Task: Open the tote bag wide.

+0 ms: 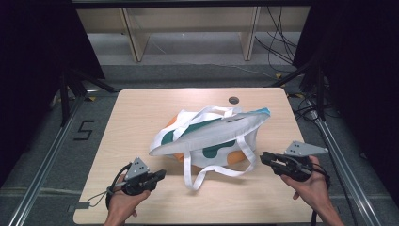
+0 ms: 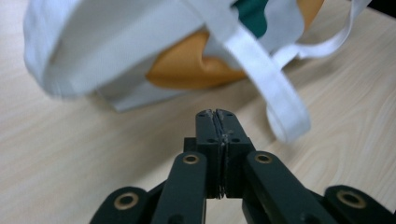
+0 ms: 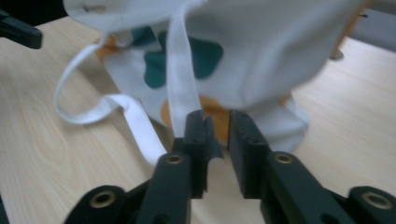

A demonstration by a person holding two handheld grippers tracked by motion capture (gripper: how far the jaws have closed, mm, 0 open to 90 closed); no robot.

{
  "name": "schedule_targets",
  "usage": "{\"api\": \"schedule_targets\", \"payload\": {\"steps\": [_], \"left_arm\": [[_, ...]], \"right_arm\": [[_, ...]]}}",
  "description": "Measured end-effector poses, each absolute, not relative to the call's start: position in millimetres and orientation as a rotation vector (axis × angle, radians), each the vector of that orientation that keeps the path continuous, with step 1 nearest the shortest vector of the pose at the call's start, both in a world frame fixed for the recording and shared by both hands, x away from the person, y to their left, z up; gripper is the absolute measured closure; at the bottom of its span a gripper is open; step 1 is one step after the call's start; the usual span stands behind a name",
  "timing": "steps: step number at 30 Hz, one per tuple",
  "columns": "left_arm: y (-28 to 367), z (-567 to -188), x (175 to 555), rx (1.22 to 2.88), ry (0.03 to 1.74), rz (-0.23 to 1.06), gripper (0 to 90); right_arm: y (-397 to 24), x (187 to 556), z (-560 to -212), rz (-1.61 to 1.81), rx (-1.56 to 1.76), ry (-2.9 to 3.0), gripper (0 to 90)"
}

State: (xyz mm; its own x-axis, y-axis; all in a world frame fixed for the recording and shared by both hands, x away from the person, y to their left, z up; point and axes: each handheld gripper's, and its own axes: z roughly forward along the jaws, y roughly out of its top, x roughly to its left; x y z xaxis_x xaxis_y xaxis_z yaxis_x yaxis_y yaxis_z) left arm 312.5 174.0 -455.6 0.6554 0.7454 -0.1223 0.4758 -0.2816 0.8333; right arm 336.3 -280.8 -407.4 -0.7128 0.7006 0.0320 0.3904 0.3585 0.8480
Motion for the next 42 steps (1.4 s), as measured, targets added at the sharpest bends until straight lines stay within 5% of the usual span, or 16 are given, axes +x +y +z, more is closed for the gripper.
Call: {"api": "schedule_targets", "payload": {"steps": [8,19,24,35,42], "left_arm": [[164.7,-426.7,350.9,1.946,0.914,0.375,89.2],[152.2,-398.2,414.6,1.954,0.949,0.492,89.3],[157.7,-402.4,472.3,1.916,1.085,0.485,89.4],[152.1,-455.6,514.5,2.027,1.226,0.368,89.6],[147.0,-426.6,501.6,1.979,1.166,0.343,88.8]], "right_arm": [[-251.0,361.3,-361.8,1.326,0.785,2.287,90.0],[-227.5,432.2,-322.7,1.035,0.801,2.307,90.0],[-232.2,479.8,-347.6,0.754,0.903,2.356,90.0],[-234.0,515.7,-444.8,0.622,1.154,2.545,90.0],[-231.5,512.2,-409.2,0.754,1.084,2.494,90.0]]}}
